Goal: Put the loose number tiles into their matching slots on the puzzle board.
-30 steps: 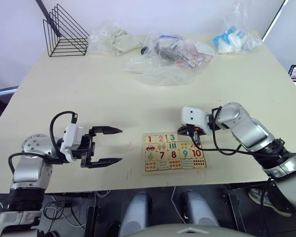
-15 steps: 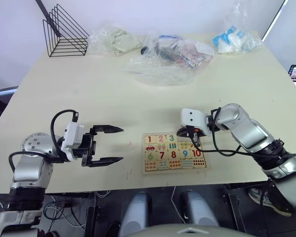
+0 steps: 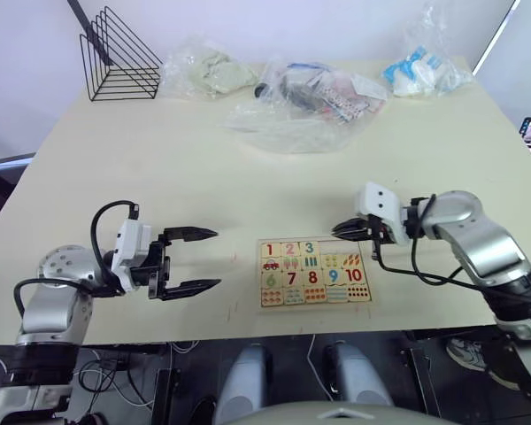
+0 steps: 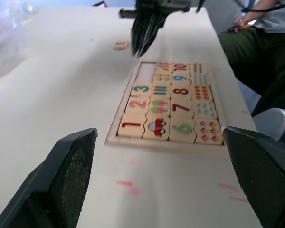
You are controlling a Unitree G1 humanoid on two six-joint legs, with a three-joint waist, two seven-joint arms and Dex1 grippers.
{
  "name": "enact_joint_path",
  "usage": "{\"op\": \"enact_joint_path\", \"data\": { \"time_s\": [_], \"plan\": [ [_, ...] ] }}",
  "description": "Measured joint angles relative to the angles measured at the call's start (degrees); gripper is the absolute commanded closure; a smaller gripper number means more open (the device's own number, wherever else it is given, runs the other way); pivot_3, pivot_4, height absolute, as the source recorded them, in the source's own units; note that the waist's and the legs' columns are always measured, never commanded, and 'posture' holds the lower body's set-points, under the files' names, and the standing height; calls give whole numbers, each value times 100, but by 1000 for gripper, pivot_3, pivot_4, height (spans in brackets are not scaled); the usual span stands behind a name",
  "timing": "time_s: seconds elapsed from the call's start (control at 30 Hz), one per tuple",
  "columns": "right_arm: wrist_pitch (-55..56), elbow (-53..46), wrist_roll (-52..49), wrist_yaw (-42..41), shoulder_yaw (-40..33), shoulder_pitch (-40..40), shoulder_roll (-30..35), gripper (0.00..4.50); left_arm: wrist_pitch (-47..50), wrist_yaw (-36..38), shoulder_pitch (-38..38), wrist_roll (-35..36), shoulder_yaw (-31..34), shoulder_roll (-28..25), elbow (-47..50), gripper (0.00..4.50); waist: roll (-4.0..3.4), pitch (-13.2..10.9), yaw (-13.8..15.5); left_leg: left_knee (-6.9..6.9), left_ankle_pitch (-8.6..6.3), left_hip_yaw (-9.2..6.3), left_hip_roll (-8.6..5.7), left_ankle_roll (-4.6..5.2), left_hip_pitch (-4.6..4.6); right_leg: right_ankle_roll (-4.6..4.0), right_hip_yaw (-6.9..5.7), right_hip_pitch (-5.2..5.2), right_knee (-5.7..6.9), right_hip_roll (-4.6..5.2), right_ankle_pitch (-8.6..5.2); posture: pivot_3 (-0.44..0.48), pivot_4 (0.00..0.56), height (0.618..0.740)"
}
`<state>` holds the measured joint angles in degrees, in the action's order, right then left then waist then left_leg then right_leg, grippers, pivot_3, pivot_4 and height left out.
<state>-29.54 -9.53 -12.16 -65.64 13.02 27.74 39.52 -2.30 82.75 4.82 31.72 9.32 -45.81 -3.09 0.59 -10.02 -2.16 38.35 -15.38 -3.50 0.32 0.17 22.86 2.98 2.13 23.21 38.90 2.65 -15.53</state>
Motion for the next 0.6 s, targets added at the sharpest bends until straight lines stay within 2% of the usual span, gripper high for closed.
{"op": "enact_joint_path", "data": {
  "time_s": [0.2, 0.23, 0.27, 0.3, 0.37, 0.4, 0.43, 0.5, 0.53, 0.57, 0.6],
  "plan": [
    [127, -367, -587, 568, -1137, -1196, -181, 4279, 189, -585, -504, -14, 154, 220, 269, 0, 1, 1, 5, 0, 0, 2, 4, 0, -2, 1, 6, -2, 1, 2, 1, 0, 150, 740],
    [220, -463, -643, 683, -1355, -1481, -185, 4063, 217, -732, -583, -16, 166, 301, 315, 0, 1, 1, 12, 0, 0, 3, 4, 0, -3, 1, 6, -3, 1, 3, 1, 0, 150, 740],
    [370, -556, -673, 783, -1576, -1813, -191, 3713, 253, -894, -698, -16, 204, 377, 376, 0, 3, 2, 25, 0, 0, 0, 4, 0, -4, 1, 4, -6, 0, 3, 0, 0, 150, 740],
    [450, -565, -689, 830, -1677, -1965, -197, 3020, 276, -968, -772, -17, 228, 402, 386, 0, 3, 1, 26, 1, 0, 0, 4, 0, -7, 1, 3, -8, 0, 2, 0, 0, 150, 740],
    [515, -559, -692, 871, -1752, -2062, -207, 2696, 311, -1048, -804, -21, 238, 411, 387, 0, 2, 0, 20, 1, 0, 3, 3, 0, -8, 3, 6, -9, 1, 2, 2, 0, 150, 740],
    [921, -603, -812, 997, -2234, -2623, -303, 2244, 313, -1347, -1010, -29, 373, 527, 551, 0, 3, 2, 20, 0, 0, 8, 3, 0, -19, 4, 11, -16, -1, 1, 1, 0, 150, 740],
    [926, -594, -812, 997, -2253, -2644, -303, 1771, 313, -1358, -1031, -33, 373, 529, 551, 0, 3, 2, 17, 0, 0, 9, 3, 0, -19, 4, 12, -15, -1, 1, 2, 0, 150, 740],
    [1028, -611, -1097, 967, -2574, -2920, -365, 1352, 314, -1497, -1148, -65, 386, 603, 614, 0, 3, 2, 21, -1, 0, 7, 4, 0, -18, 4, 12, -15, -3, 1, 2, 0, 150, 740],
    [1128, -616, -1289, 946, -2827, -3150, -403, 1003, 313, -1583, -1283, -80, 413, 630, 625, 0, 4, 2, 24, -1, 0, 7, 4, 0, -18, 4, 12, -16, -3, 1, 2, 0, 150, 740],
    [1170, -607, -1325, 938, -2905, -3235, -408, 373, 313, -1611, -1322, -90, 433, 641, 620, 0, 3, 2, 29, -1, 0, 8, 4, 0, -18, 4, 13, -16, -3, 2, 2, 0, 150, 740],
    [1229, -599, -1347, 933, -2970, -3312, -412, 188, 313, -1638, -1343, -104, 446, 649, 609, 0, 3, 2, 34, -1, 0, 8, 4, 0, -18, 4, 13, -16, -2, 2, 2, 0, 150, 740]
  ]
}}
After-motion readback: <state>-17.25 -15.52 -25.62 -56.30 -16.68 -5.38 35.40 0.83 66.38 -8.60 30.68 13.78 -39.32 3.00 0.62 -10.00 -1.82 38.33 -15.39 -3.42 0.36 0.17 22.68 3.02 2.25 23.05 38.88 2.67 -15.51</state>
